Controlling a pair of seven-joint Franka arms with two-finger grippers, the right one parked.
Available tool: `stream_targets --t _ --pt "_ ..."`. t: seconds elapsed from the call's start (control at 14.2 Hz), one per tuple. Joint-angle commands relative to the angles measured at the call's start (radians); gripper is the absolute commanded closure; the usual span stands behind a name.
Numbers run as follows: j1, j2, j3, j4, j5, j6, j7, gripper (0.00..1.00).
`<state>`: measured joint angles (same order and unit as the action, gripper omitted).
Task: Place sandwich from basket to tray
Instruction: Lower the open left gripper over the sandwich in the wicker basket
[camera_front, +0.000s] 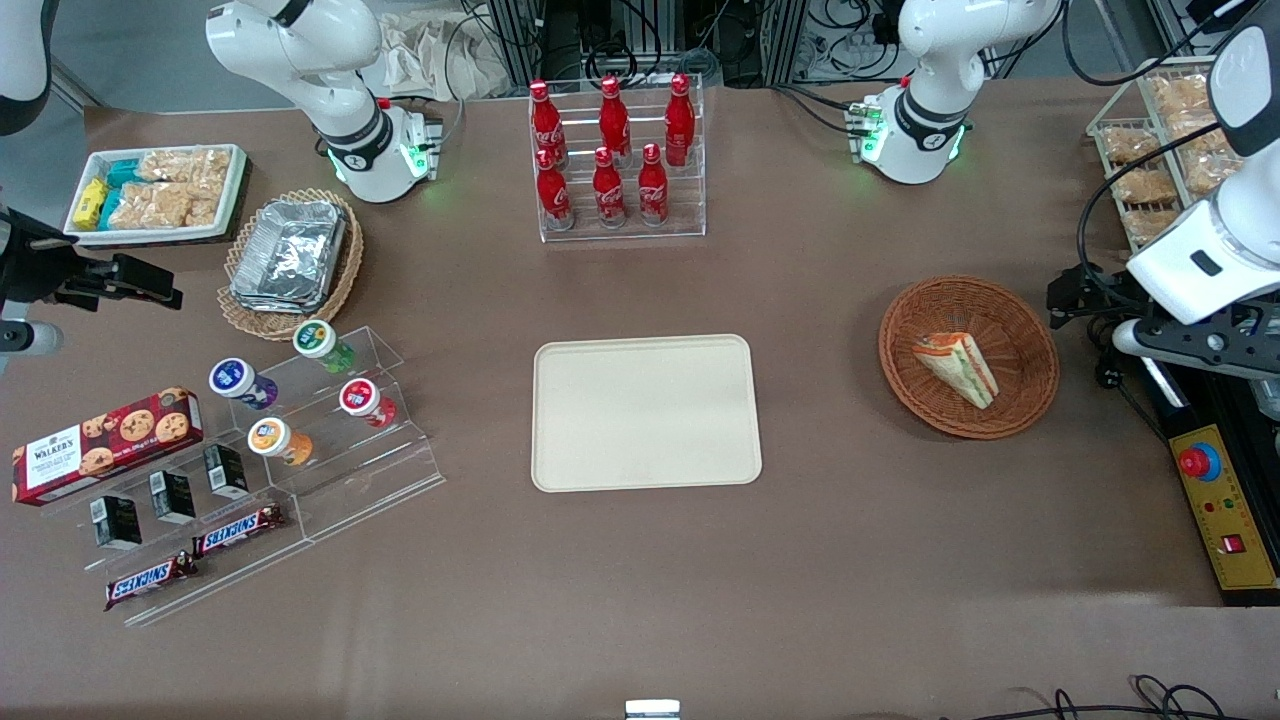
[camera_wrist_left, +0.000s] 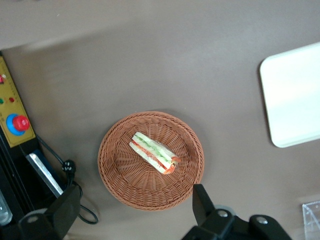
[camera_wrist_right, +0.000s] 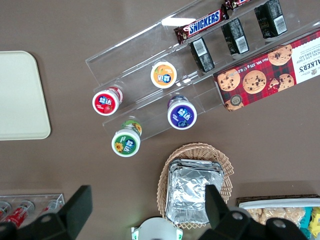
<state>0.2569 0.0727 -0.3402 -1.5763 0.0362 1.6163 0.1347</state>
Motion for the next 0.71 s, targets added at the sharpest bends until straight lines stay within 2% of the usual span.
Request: stream_targets --t 0.0,0.21,0.42,0.64 --pt "0.01 0.013 -0.005 0.032 -0.001 -0.01 -0.069 0.0" --pt "0.007 0.021 -0.006 0.022 0.013 -0.026 -0.137 0.0" --pt "0.004 -0.002 -0.008 -0.103 -0.001 0.019 -0.528 0.0" --pt "0.001 -0.092 -0.011 -0.336 0.005 0.187 -0.781 0.0"
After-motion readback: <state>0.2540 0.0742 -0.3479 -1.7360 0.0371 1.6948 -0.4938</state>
